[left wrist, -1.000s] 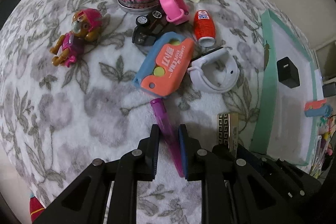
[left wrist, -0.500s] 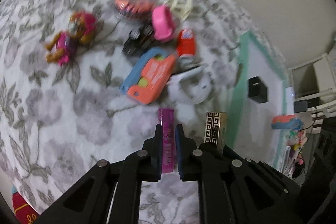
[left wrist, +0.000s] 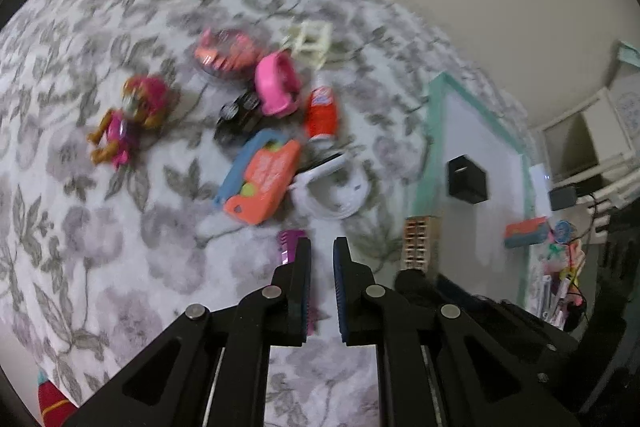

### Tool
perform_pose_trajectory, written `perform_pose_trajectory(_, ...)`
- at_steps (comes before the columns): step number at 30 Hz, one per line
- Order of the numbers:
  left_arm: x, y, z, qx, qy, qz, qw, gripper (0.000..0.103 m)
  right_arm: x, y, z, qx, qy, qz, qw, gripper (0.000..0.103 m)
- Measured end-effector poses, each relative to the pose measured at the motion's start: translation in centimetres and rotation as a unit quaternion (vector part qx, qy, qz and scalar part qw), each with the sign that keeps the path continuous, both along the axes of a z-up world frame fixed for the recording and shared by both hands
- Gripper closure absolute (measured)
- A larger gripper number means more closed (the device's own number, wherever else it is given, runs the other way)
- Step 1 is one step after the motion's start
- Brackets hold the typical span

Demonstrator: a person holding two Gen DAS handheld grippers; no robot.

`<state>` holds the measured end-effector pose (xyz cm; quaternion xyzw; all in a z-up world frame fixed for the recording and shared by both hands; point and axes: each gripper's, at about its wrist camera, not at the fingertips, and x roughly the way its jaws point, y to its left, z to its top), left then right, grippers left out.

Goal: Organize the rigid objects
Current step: 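Grasp the pink lighter with the left tool while the right tool holds the harmonica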

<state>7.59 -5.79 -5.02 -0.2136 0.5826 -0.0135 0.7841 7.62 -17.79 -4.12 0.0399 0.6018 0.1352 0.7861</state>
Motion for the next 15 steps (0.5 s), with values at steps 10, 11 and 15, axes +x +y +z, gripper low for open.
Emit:
perform_pose_trajectory(10,-0.1,-0.3,-3.3,-0.002,0.056,-0.008,0.9984,0.072,0.1,-1.3,-0.3,-0.011,0.005,-0.022,1.000,0.086)
perform_pose_trajectory(11,0.0,-0.5,-3.5,0.001,0.059,-0.012,0.9982,0.072,0.1,-1.4,-0.1,-0.011,0.001,-0.023,1.000,0.086)
perform_pose_trajectory(15,-0.1,-1.6,-4.4,0.024,0.070,-0.028,0.9969,0.072,0.1,-1.5,0.5,-0.010,-0.008,-0.028,1.000,0.086)
